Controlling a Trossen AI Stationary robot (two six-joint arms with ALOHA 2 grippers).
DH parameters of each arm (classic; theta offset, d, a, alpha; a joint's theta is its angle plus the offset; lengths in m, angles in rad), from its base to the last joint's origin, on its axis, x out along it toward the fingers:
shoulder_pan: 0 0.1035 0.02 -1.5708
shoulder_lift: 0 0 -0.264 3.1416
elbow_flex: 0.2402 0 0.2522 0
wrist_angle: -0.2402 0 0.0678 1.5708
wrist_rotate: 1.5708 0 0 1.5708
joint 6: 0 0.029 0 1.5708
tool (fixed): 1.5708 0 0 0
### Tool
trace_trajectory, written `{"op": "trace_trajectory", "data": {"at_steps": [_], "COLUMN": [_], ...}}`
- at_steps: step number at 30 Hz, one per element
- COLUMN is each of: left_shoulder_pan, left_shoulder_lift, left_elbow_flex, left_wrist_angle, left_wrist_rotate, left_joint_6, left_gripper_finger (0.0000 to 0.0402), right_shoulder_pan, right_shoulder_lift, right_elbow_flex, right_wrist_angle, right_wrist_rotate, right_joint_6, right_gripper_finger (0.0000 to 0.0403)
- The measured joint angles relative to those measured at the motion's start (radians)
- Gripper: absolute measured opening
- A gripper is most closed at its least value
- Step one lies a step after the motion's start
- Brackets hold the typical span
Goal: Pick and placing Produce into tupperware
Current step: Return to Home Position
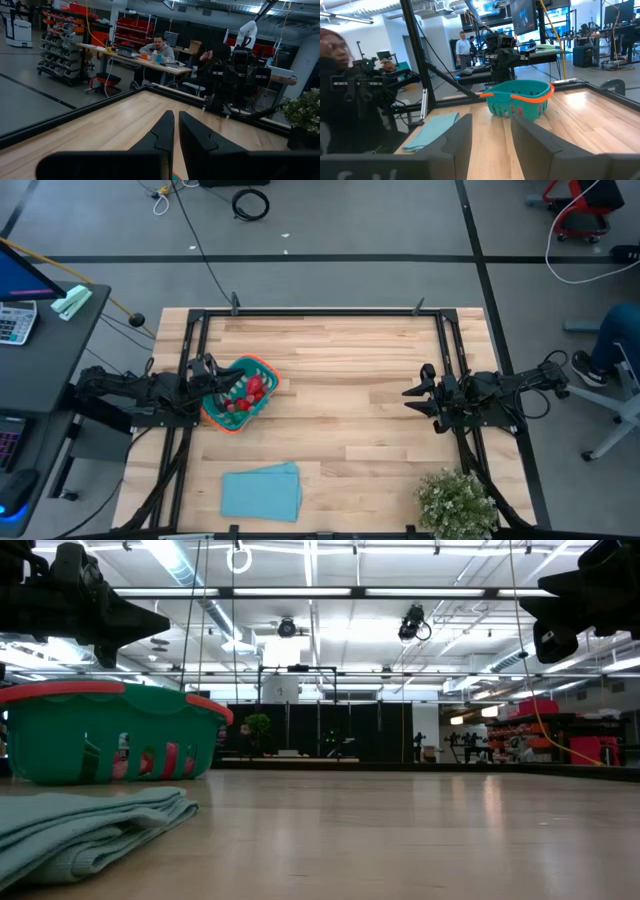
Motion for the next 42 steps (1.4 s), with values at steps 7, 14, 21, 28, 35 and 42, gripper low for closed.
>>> {"op": "trace_trajectory", "data": {"at_steps": [7, 14, 21, 28, 35, 42], "left_shoulder_pan": [0.000, 0.000, 0.000, 0.000, 0.000, 0.000], "left_shoulder_lift": [0.000, 0.000, 0.000, 0.000, 0.000, 0.000], "left_elbow_flex": [0.000, 0.000, 0.000, 0.000, 0.000, 0.000], "left_wrist_angle": [0.000, 0.000, 0.000, 0.000, 0.000, 0.000], "left_wrist_rotate": [0.000, 0.000, 0.000, 0.000, 0.000, 0.000], "left_joint_6": [0.000, 0.000, 0.000, 0.000, 0.000, 0.000], "left_gripper_finger": [0.0026, 0.0037, 0.0040, 0.0030, 0.0033, 0.0040], "right_shoulder_pan": [0.000, 0.000, 0.000, 0.000, 0.000, 0.000], "right_shoulder_lift": [0.000, 0.000, 0.000, 0.000, 0.000, 0.000], "right_elbow_flex": [0.000, 0.000, 0.000, 0.000, 0.000, 0.000], "right_wrist_angle": [0.000, 0.000, 0.000, 0.000, 0.000, 0.000], "right_wrist_rotate": [0.000, 0.000, 0.000, 0.000, 0.000, 0.000], "right_joint_6": [0.000, 0.000, 0.000, 0.000, 0.000, 0.000], "right_gripper_finger": [0.0145, 0.0145, 0.0145, 0.0145, 0.0145, 0.0145]}}
